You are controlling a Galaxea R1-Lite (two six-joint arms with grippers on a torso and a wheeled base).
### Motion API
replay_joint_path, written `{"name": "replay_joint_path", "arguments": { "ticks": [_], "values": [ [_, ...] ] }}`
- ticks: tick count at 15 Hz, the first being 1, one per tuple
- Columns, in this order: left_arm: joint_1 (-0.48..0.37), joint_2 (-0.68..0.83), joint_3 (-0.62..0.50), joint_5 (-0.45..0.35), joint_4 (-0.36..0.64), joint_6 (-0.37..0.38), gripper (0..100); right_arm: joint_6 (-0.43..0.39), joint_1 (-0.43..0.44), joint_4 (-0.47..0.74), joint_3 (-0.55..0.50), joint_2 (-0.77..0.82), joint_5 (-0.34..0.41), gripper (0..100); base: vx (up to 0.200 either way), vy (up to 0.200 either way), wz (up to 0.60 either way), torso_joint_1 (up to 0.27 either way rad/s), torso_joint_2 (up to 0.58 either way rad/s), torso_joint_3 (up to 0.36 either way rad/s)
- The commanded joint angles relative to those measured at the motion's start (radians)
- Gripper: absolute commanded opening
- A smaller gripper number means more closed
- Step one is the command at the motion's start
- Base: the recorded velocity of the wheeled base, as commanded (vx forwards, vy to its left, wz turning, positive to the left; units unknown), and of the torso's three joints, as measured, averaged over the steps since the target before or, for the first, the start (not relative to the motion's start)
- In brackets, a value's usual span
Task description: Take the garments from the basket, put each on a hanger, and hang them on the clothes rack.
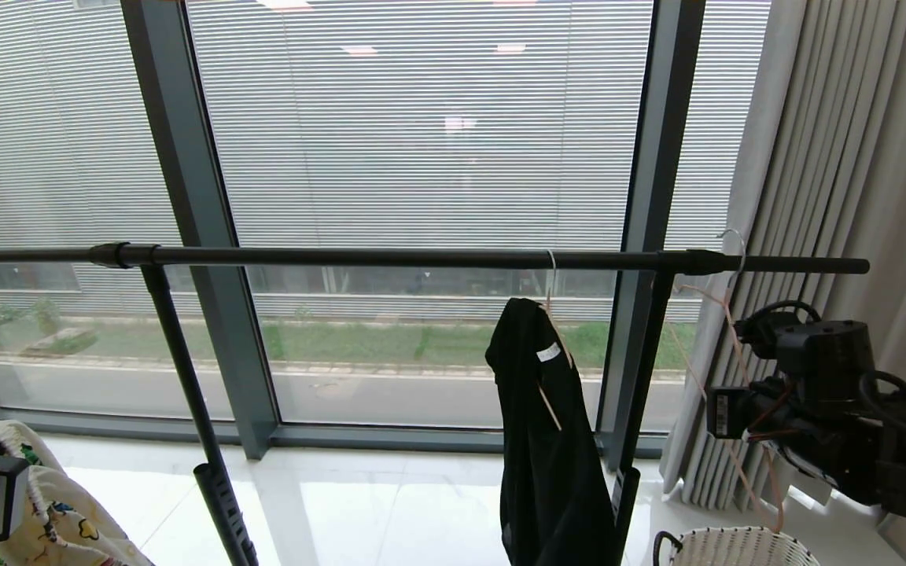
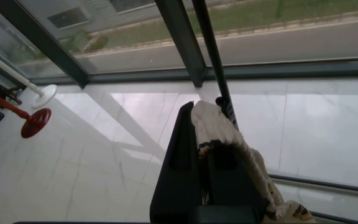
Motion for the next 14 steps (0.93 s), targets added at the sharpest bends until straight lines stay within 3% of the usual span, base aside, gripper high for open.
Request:
{"name": "replay_joint_path", "arguments": {
  "ticks": [1, 7, 14],
  "values": [
    [0.002, -0.002, -0.001, 0.001, 0.0, 0.0, 0, 0.0, 0.005, 0.0, 0.083, -0.108, -0.001, 0, 0.0, 0.0, 0.0, 0.0, 0.0, 0.0],
    [0.0, -0.018, 0.0, 0.002, 0.0, 0.0, 0, -0.011, 0.043, 0.0, 0.196, -0.216, -0.008, 0, -0.2, 0.0, 0.0, 0.003, 0.0, 0.003],
    [0.0, -0.035, 0.008, 0.002, 0.0, 0.002, 0, -0.047, 0.104, 0.001, 0.199, -0.25, -0.011, 0, -0.2, 0.0, 0.0, 0.0, 0.0, 0.002]
  ]
}}
